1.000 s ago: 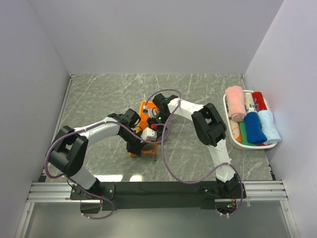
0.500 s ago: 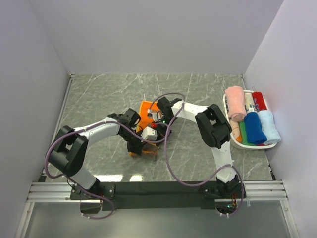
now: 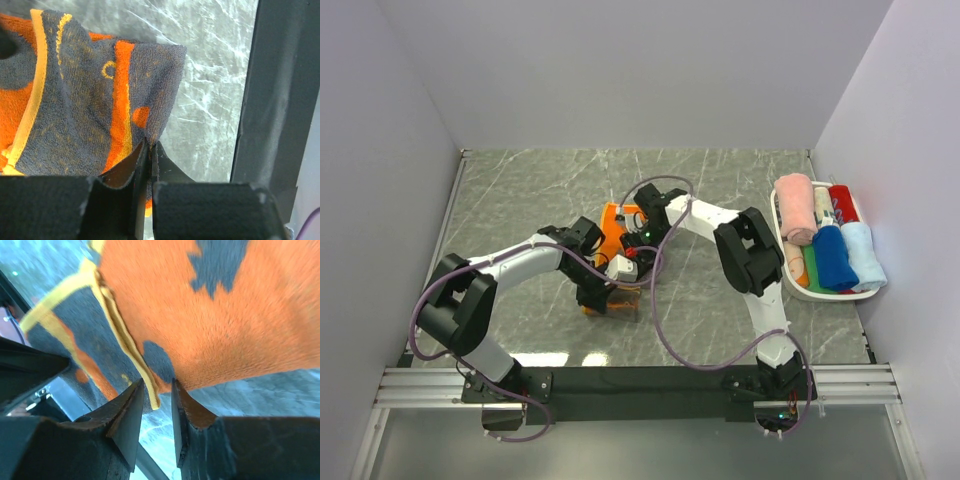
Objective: Roll the towels
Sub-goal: Roll the towel
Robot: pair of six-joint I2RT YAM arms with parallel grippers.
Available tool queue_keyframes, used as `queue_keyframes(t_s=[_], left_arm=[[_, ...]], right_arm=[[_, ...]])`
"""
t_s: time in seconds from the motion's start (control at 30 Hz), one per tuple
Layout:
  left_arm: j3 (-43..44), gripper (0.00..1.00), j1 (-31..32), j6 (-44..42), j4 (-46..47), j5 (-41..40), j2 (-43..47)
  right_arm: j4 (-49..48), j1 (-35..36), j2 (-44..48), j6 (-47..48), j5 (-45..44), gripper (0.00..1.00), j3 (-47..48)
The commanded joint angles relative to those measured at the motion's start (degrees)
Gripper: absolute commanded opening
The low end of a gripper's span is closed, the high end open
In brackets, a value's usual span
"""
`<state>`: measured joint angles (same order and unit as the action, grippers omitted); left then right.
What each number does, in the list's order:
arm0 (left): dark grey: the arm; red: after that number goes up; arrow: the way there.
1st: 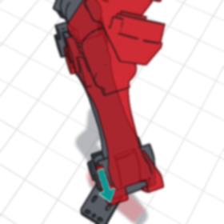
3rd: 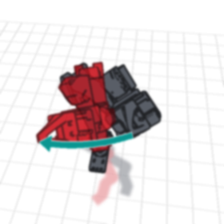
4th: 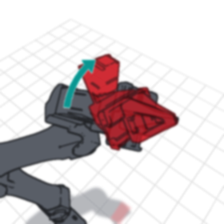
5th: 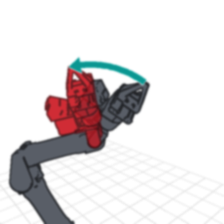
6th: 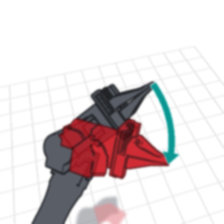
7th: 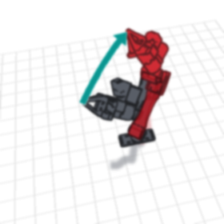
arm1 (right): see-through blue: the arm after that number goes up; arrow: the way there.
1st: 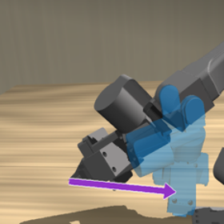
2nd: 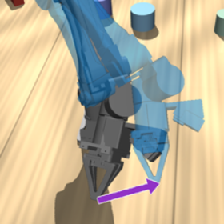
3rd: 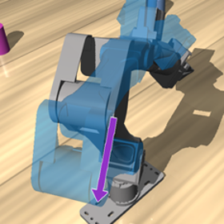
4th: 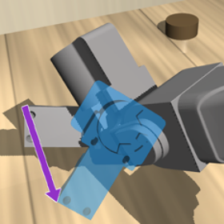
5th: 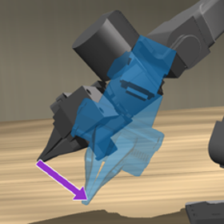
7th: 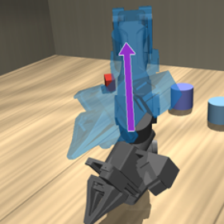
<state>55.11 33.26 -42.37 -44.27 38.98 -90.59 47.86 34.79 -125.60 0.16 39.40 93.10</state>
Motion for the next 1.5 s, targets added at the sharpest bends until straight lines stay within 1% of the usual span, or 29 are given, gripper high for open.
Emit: queue_keyframes(t_s=[0.0, 0.07, 0.17, 0.27, 0.37, 0.47, 0.53, 0.63, 0.87, 0.97, 1.03, 1.17, 1.2, 1.3, 1.43, 1.47], left_arm=[[2.36, 0.09, 0.14, -2.28, -2.74, 2.68, 0.67], [2.81, 0.09, 0.23, -2.80, -3.45, 3.20, 0.50], [2.98, 0.09, 0.23, -3.07, -4.24, 3.47, 0.76], [4.21, 0.09, 0.14, -4.03, -5.91, 3.91, -0.03], [5.88, 0.11, -0.38, -3.95, -6.88, 4.61, -1.34], [7.90, 0.14, -1.44, -4.30, -7.50, 5.14, -3.80], [9.66, 0.15, -2.49, -4.13, -7.67, 5.84, -5.03], [11.68, 0.14, -3.72, -4.04, -7.67, 5.93, -7.14], [14.23, 0.11, -5.31, -2.37, -3.99, 5.49, -12.32], [13.97, 0.11, -5.22, -1.75, -1.53, 5.23, -14.00], [13.01, 0.12, -5.22, -1.05, 0.31, 5.14, -15.49], [12.21, 0.11, -5.48, 0.44, 2.17, 6.02, -17.86], [11.95, 0.11, -5.57, 0.88, 2.69, 6.02, -18.13], [12.12, 0.11, -5.83, 1.68, 3.40, 5.84, -19.27], [13.44, 0.10, -6.27, 5.00, 4.37, 4.79, -21.64], [14.05, 0.10, -6.45, 5.54, 4.19, 4.35, -23.48]], right_arm=[[0.75, -0.68, 3.78, 0.01, -0.55, 0.36, 3.31], [-0.04, -1.82, 4.92, -0.08, 0.06, 0.36, 3.58], [-2.59, -2.44, 4.84, -2.71, 0.16, 0.35, 3.84], [-2.24, -2.00, 1.26, -2.71, 0.24, 0.33, 5.42], [-2.24, -1.83, -1.74, -2.80, 2.17, 0.31, 5.69], [-3.12, -1.39, -3.42, -2.80, 3.40, 0.30, 4.99], [-3.64, -0.86, -3.86, -2.54, 3.75, 0.29, 4.64], [-4.26, -0.68, -3.95, -2.80, 4.37, 0.29, 3.93], [-4.35, -0.77, -3.42, -2.98, 5.69, 0.29, 4.19], [-5.49, -1.12, -2.03, -3.85, 4.38, 0.33, 3.41], [-6.11, -1.39, -1.14, -4.12, 0.97, 0.42, 2.97], [-5.93, -3.40, 1.41, -4.12, -5.01, 0.53, 0.86], [-5.58, -5.06, 1.59, -3.86, -5.29, 0.59, 0.51], [-4.35, -8.14, 2.90, -3.68, -6.44, 0.62, -0.90], [-3.21, -14.81, 5.80, -2.98, -5.74, 0.64, -0.64], [-2.86, -15.70, 7.20, -2.63, -5.39, 0.79, -0.12]])
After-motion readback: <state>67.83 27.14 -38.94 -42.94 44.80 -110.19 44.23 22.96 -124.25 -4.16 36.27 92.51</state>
